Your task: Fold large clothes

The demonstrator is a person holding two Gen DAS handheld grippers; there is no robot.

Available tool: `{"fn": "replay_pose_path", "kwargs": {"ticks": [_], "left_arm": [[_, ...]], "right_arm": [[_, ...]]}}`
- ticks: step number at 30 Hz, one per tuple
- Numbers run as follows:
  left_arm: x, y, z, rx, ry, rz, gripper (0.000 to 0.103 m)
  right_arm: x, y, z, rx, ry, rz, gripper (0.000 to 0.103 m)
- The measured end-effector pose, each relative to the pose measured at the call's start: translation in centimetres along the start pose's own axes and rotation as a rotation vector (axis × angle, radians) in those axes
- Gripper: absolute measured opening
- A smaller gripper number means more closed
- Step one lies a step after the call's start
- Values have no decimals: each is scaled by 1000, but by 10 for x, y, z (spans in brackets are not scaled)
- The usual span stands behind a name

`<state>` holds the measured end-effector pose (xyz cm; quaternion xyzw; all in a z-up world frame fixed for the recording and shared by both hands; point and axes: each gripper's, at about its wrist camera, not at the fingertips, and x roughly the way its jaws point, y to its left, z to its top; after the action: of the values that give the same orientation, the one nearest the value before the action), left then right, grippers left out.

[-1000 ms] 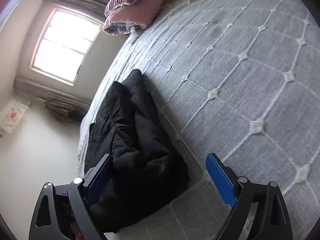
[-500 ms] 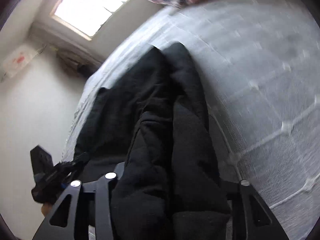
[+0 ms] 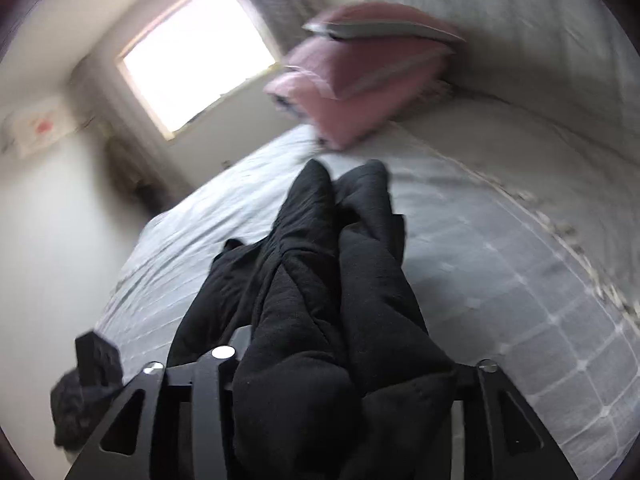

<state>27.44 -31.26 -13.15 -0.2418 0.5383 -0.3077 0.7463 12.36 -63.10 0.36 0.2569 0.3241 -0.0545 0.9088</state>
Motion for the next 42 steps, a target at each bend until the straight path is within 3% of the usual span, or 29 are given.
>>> {"fn": "replay_pose_path", "kwargs": {"ticks": [2, 3, 4, 6, 8, 12, 14, 17, 19, 20, 23, 26, 29, 42], "left_arm": [[-12, 2, -4, 27, -48, -41, 66], [-23, 2, -2, 56, -44, -41, 66], [-34, 1, 0, 82, -48, -31, 66], [-70, 5, 1, 148, -103, 24, 67], [-101, 15, -6, 170, -149, 84, 70], [-141, 31, -27, 197, -194, 229, 72], [-161, 25, -50, 251, -222, 318, 78], [-195, 9, -90, 392, -281, 390, 86], [-216, 2, -110, 478, -314, 394, 94], [-228, -3, -123, 515, -344, 393, 103], [-247, -6, -142, 552, -391, 403, 103], [-249, -4, -148, 593, -360, 410, 103], [-253, -1, -148, 577, -365, 412, 103], [-255, -6, -153, 576, -346, 372, 103]], "right_arm": [[30, -53, -12, 117, 82, -128, 71], [49, -81, -27, 180, 179, -215, 74], [50, -93, -36, 205, 179, -189, 76], [29, -100, -43, 241, 54, -146, 79], [0, -100, -48, 289, -54, -173, 79], [-76, -55, -59, 287, -240, -263, 82], [-100, -25, -64, 218, -247, -226, 85], [-119, 48, -104, 80, -210, -235, 86], [-127, 89, -136, 15, -195, -231, 87], [-130, 110, -154, -9, -193, -224, 87], [-130, 143, -188, -18, -201, -287, 88], [-137, 173, -208, -55, -193, -372, 92], [-145, 188, -217, -97, -214, -418, 103], [-169, 200, -230, -61, -226, -493, 103]]}}
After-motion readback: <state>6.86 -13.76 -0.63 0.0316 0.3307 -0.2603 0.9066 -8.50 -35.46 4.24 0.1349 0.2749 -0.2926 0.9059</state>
